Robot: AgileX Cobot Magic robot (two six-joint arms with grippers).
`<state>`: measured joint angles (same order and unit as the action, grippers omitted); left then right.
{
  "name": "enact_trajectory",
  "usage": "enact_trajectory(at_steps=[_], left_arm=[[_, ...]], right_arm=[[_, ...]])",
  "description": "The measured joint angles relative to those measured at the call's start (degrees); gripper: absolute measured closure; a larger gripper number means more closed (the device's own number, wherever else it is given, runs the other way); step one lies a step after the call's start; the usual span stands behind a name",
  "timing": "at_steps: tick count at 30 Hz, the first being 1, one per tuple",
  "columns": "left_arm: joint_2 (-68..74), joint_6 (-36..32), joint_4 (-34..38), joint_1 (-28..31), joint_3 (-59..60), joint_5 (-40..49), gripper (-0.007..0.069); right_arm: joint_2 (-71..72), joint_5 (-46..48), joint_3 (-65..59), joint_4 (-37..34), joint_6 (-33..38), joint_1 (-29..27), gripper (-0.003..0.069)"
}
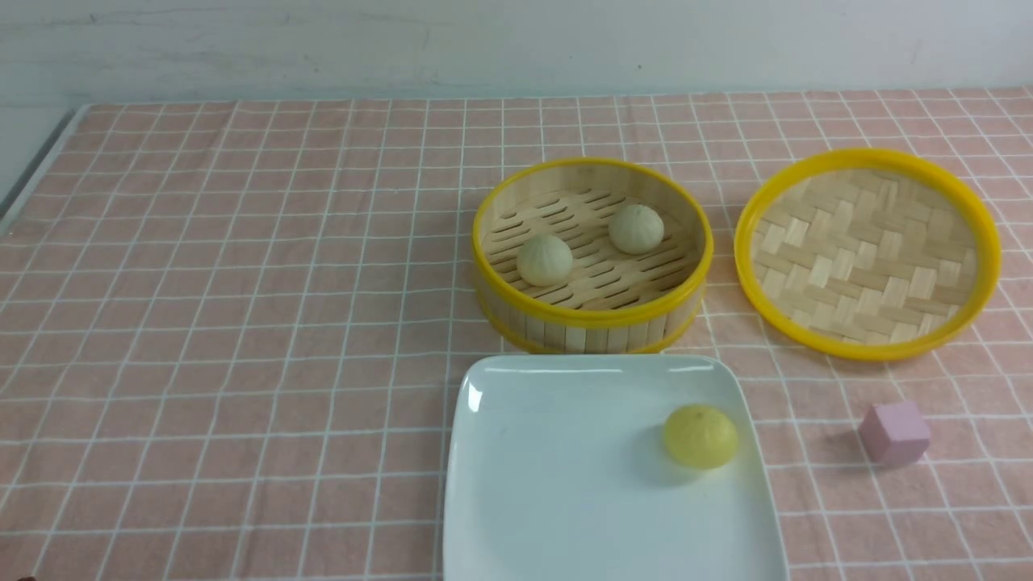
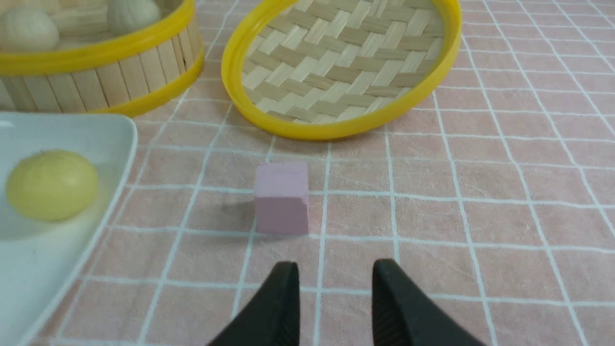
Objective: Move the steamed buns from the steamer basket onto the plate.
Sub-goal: Use the right arm to grab the steamed stuffed bun that is closest to it
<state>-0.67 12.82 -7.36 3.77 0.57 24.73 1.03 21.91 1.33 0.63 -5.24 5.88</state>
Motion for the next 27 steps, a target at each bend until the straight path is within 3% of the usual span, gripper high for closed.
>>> enact_trajectory(at_steps=[12,18,27], left_arm=[[0.0,0.0,0.0,0.0,0.0,0.0,0.0383],[0.0,0.0,0.0,0.0,0.0,0.0,0.0383],[0.0,-0.92,-1.29,0.0,0.0,0.05,0.0383]], right_arm=[[0.0,3.49,24.85,-3.08,-3.81,0.0,0.0419],[0.0,0.05,25.24,-6.63,-4.29,0.0,0.0419],[0.0,4.19,25.31,-10.06,-4.35,0.0,0.0419]])
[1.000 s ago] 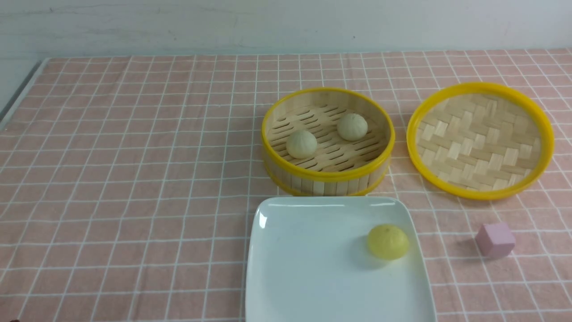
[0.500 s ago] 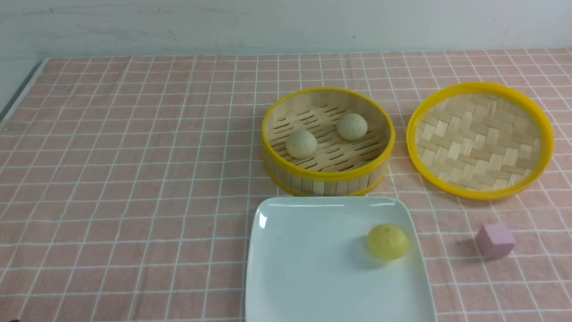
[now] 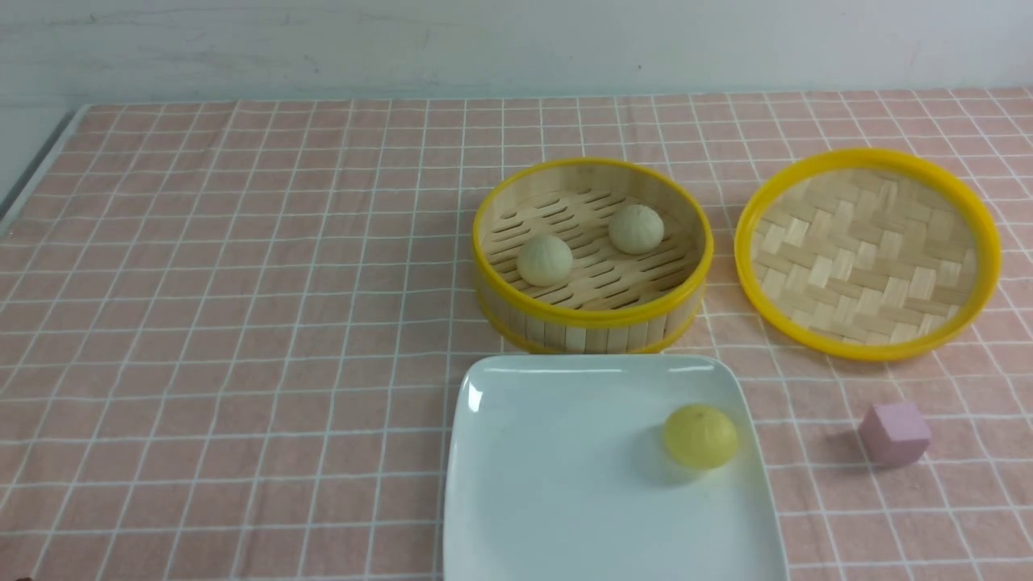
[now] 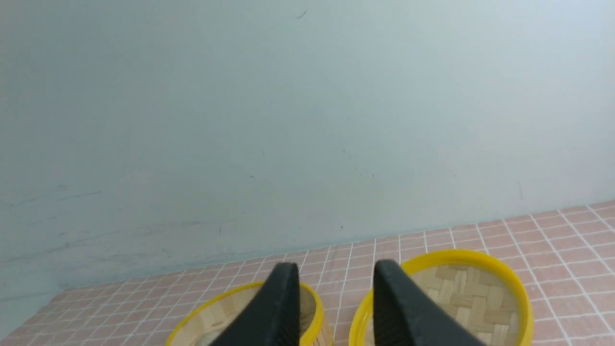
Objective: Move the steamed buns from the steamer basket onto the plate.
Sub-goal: Use the right arm to grab the steamed stuffed bun that is closest to it
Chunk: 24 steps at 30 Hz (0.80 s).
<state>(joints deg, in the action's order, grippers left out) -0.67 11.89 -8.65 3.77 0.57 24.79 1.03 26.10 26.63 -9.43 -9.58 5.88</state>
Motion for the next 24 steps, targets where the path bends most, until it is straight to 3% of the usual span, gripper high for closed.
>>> enact_trajectory(at_steps=[12,16,24], left_arm=[[0.0,0.79,1.93,0.0,0.0,-2.09,0.0383],[0.0,3.48,6.73,0.0,0.0,-9.07,0.0383],[0.0,12.28,18.48,0.0,0.0,-23.6,0.0383]], right_arm=[[0.0,6.09,0.0,-0.26,1.26,0.0,0.0419],[0.0,6.59,0.0,-3.15,7.11,0.0,0.0419],[-2.43,8.52,0.0,-16.19,21.51,0.06,0.0419]])
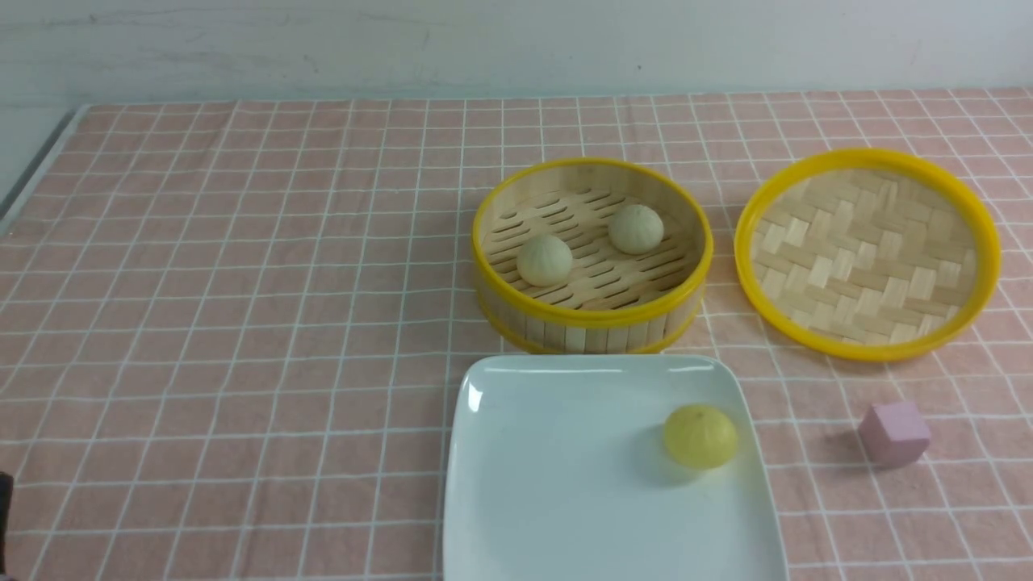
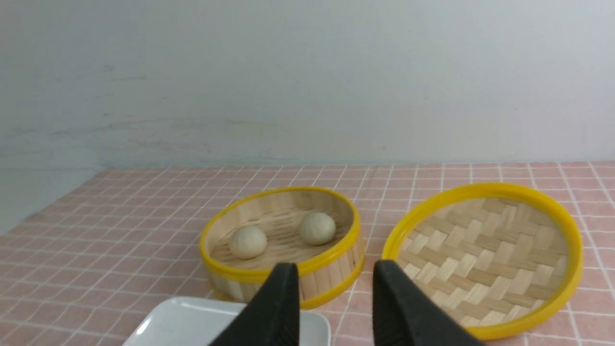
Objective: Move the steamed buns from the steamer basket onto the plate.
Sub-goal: Use the right arm to grab the steamed stuffed bun that is closest to it
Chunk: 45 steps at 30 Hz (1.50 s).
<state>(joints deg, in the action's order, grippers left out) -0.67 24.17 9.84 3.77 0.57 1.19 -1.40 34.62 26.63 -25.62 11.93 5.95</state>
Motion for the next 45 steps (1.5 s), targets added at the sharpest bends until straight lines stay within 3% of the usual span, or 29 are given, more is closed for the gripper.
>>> enact_trajectory(at_steps=[4,7,15,21,22,24,27,36,37,40,42,45], left_arm=[[0.0,3.33,5.86,0.0,0.0,-6.89,0.0383],[0.0,5.52,7.21,0.0,-0.3,-6.78,0.0383],[0.0,1.83,-0.31,0.0,-7.85,10.99,0.0368],[0.0,-13.58,1.83,0.0,-15.3,17.3,0.0231],[0.0,-13.58,2.08,0.0,-15.45,17.27,0.0231],[0.93,-20.18,6.32,0.0,-16.99,17.95,0.0169],[3.39,-25.11,10.94,0.0,-17.75,18.64,0.0146],[16.06,-53.24,34.39,0.0,-24.0,19.21,0.0138],[16.37,-54.63,35.04,0.0,-24.37,19.21,0.0138],[22.52,-68.2,47.42,0.0,-27.0,19.81,0.0138],[24.3,-72.25,51.08,0.0,-27.47,20.37,0.0138],[28.79,-82.57,61.02,0.0,-28.21,22.66,0.0138]], right_arm=[[-4.61,0.89,0.0,-4.72,7.88,0.0,0.0419],[-6.64,1.01,0.0,-6.8,10.94,0.0,0.0419],[-16.81,5.34,4.8,-9.31,15.67,0.0,0.0419],[-31.28,9.25,17.24,-9.55,25.44,0.0,0.0419],[-32.23,9.51,17.63,-9.54,25.74,0.0,0.0419],[-38.76,11.13,22.58,-10.0,28.0,0.0,0.0419],[-44.88,13.13,26.62,-10.87,29.05,0.0,0.0419],[-72.68,19.6,44.82,-12.37,38.92,0.0,0.0419],[-73.91,19.96,45.87,-12.65,39.14,0.0,0.0419],[-85.36,23.67,56.52,-12.91,40.71,0.89,0.0419],[-88.32,24.26,59.37,-12.37,40.82,1.76,0.0419],[-99.07,25.33,69.16,-8.79,40.49,5.25,0.0419]])
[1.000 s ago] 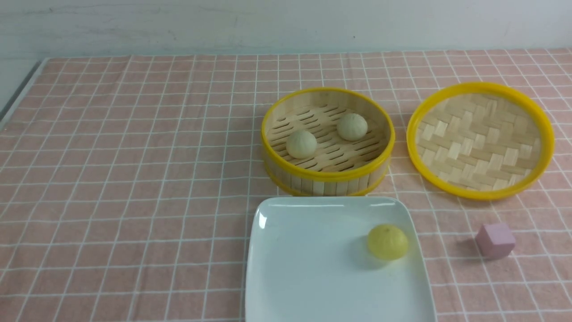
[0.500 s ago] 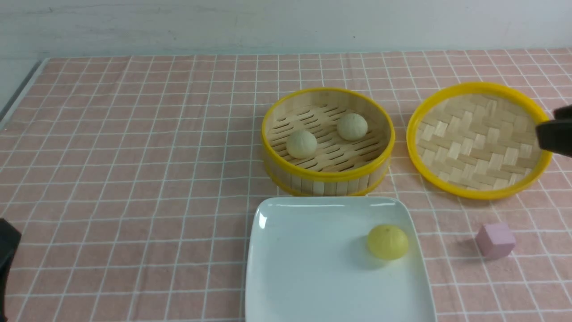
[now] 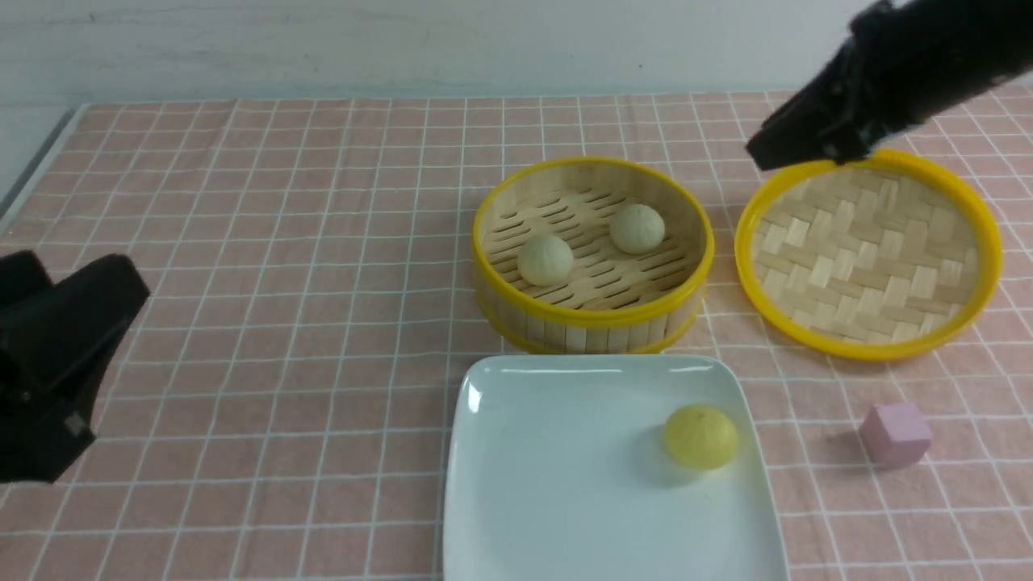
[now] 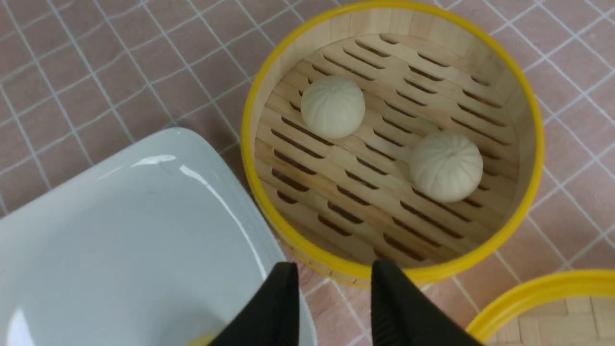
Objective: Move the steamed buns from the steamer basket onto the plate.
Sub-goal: Use the right arm to grab the steamed stuffed bun that is closest to it
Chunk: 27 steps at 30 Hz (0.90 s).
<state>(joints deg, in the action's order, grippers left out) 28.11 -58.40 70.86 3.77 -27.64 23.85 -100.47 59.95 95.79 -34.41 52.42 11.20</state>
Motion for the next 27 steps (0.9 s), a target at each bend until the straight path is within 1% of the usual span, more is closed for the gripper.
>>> enact_trajectory(at_steps=[1,2,3,4,7,10,12,14,15,16,20,25,27], left_arm=[[1.33,-3.01,2.74,0.0,0.0,0.53,0.0138],[1.54,-3.47,3.71,0.0,0.0,0.65,0.0138],[3.36,-6.94,7.18,0.0,0.0,1.35,0.0138],[3.36,-6.94,7.55,0.0,0.0,1.35,0.0138],[6.06,-10.43,11.62,0.0,0.0,3.2,0.0138],[7.22,-11.11,12.32,0.0,0.0,4.34,0.0138],[7.72,-11.17,12.44,0.0,0.0,5.04,0.0138],[7.84,-11.23,12.55,0.0,0.0,5.22,0.0138],[7.84,-11.23,12.55,0.0,0.0,5.22,0.0138],[7.84,-11.29,12.6,0.0,0.0,5.35,0.0138],[7.84,-11.31,12.6,0.0,0.0,5.4,0.0138],[7.84,-11.31,12.6,0.0,0.0,5.4,0.0138],[7.84,-11.31,12.6,0.0,0.0,5.45,0.0144]], right_arm=[[-3.03,0.35,3.5,1.78,-1.4,1.16,0.0419],[-4.23,0.51,4.69,2.11,-1.7,1.33,0.0419],[-9.03,1.53,9.47,5.11,-5.08,2.7,0.0419],[-9.63,1.68,10.08,5.11,-5.49,2.82,0.0419],[-19.38,4.85,20.17,10.5,-11.11,4.31,0.0419],[-25.97,6.62,26.95,13.34,-13.33,4.96,0.0407],[-30.76,7.29,31.48,14.31,-13.67,5.15,0.037],[-33.44,7.29,34.55,14.52,-13.8,5.22,0.0314],[-33.68,7.29,34.55,14.53,-13.8,5.22,0.0314],[-35.53,7.07,36.61,15.16,-14.8,5.27,0.0247],[-36.74,6.38,37.36,16.14,-15.7,5.33,0.0196],[-37.39,5.79,37.64,17.22,-16.27,5.44,0.0209],[-38.16,5.57,37.82,17.17,-16.27,5.5,0.0257]])
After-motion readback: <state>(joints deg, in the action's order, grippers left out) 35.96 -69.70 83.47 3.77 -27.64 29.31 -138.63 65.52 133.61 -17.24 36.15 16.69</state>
